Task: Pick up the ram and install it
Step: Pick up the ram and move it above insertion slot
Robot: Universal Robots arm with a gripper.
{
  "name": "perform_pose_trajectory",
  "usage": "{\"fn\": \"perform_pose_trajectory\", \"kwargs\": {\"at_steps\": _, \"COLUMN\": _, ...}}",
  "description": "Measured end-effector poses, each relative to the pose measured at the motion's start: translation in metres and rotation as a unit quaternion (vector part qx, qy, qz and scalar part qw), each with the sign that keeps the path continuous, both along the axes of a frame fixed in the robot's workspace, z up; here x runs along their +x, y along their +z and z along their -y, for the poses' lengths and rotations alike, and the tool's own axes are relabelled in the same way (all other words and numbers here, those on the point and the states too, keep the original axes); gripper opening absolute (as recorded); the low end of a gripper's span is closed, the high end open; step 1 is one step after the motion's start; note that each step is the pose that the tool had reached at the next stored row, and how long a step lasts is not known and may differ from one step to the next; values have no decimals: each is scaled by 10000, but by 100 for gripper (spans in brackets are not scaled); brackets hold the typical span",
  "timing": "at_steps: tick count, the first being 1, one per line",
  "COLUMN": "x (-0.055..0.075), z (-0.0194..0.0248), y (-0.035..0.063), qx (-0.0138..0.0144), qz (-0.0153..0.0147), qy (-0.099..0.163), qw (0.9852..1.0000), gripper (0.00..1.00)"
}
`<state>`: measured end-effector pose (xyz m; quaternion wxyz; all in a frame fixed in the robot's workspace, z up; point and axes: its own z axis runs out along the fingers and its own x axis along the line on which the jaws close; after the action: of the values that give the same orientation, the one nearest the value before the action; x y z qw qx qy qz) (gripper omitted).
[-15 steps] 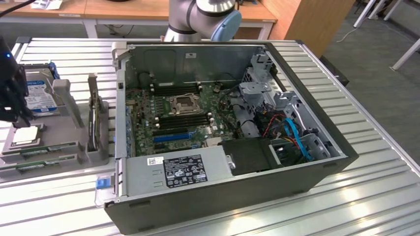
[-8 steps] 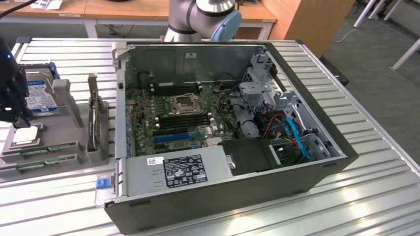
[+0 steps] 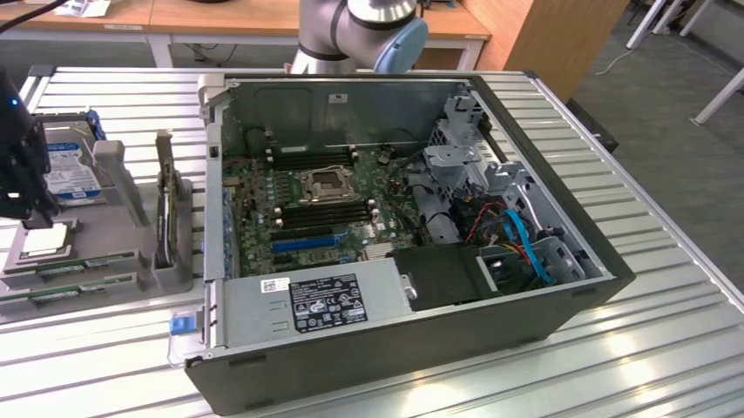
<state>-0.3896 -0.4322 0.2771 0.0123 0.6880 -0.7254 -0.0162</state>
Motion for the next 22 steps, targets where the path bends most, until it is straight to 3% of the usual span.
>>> {"fn": "perform_pose_trajectory", "kwargs": {"at_steps": 12, "x": 0, "z": 107, "y": 0, "qx": 0, "qz": 0, "qy": 0, "qw": 10000, "gripper": 24}}
{"fn": "perform_pose_trajectory", "kwargs": {"at_steps": 22, "x": 0, "z": 111, "y": -51, "qx": 0, "qz": 0, "qy": 0, "qw": 10000, "gripper": 24}}
